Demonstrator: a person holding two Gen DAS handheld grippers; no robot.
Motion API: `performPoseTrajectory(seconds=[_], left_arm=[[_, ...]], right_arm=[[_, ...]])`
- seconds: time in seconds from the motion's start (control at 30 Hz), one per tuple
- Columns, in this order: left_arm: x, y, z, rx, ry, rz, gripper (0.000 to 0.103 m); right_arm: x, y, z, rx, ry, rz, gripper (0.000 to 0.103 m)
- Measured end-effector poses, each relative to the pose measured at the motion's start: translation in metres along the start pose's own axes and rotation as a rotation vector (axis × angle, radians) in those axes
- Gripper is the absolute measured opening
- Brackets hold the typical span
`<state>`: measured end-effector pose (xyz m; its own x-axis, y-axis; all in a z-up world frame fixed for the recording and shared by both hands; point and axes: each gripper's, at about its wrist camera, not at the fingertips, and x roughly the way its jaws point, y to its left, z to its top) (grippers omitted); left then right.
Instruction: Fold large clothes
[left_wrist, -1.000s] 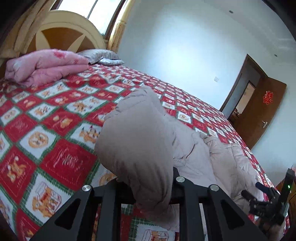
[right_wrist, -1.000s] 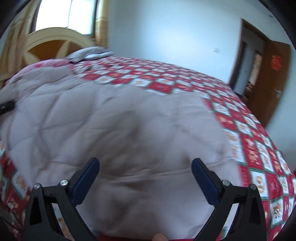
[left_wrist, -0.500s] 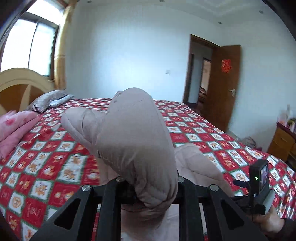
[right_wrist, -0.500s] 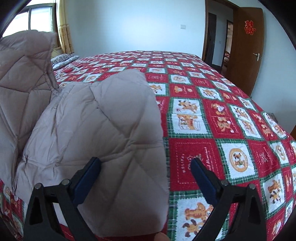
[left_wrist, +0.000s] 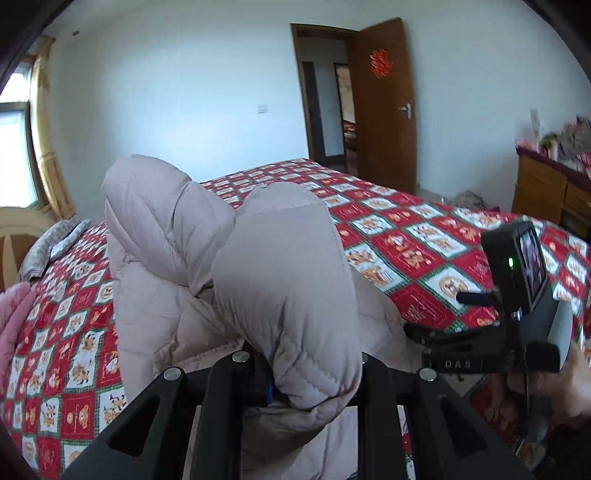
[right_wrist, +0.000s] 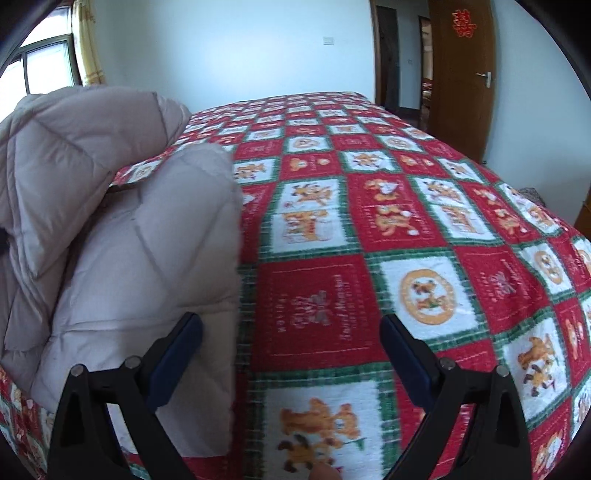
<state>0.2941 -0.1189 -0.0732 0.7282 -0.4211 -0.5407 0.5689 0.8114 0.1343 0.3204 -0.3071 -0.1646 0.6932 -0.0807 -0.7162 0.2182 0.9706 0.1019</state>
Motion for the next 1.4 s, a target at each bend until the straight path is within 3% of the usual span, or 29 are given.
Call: performPoseTrajectory(seconds=[0.13,0.7,0.87,0.97,1.03,1.1,1.23,1.3,1.4], left_arm=[[0.016,-0.019,-0.006,0.041,0.031,-0.021,0.019],[0.063,-0.059,-0.030,0.192,0.050,0.034,0.019],[0.055,-0.063,-0.031,0.223,0.027,0.062,0.025],[0.026,-0.067,-0.021,0.209,-0.023,0.113,0.033],[-0.014,-0.056,-0.012,0.157,-0.120,0.093,0.053],[-0.051,-0.028,-0.004,0.068,-0.229,0.124,0.090],[-0.070,0.064,0.006,-0.153,-0.283,0.355,0.093],[-0.045,0.112,0.004,-0.242,-0.204,0.452,0.095],[0.010,0.149,-0.005,-0.254,-0.069,0.501,0.095]], right_arm=[[0.001,-0.020,-0.001,0.032,0.005,-0.024,0.099],[0.014,-0.049,-0.020,0.075,0.048,-0.063,0.098],[0.017,-0.052,-0.024,0.064,0.042,-0.076,0.098],[0.017,-0.052,-0.024,0.063,0.038,-0.076,0.098],[0.018,-0.053,-0.024,0.059,0.033,-0.080,0.099],[0.019,-0.051,-0.024,0.052,0.030,-0.087,0.099],[0.021,-0.048,-0.023,0.045,0.027,-0.094,0.099],[0.020,-0.048,-0.021,0.047,0.022,-0.093,0.099],[0.016,-0.043,-0.016,0.052,0.006,-0.073,0.099]])
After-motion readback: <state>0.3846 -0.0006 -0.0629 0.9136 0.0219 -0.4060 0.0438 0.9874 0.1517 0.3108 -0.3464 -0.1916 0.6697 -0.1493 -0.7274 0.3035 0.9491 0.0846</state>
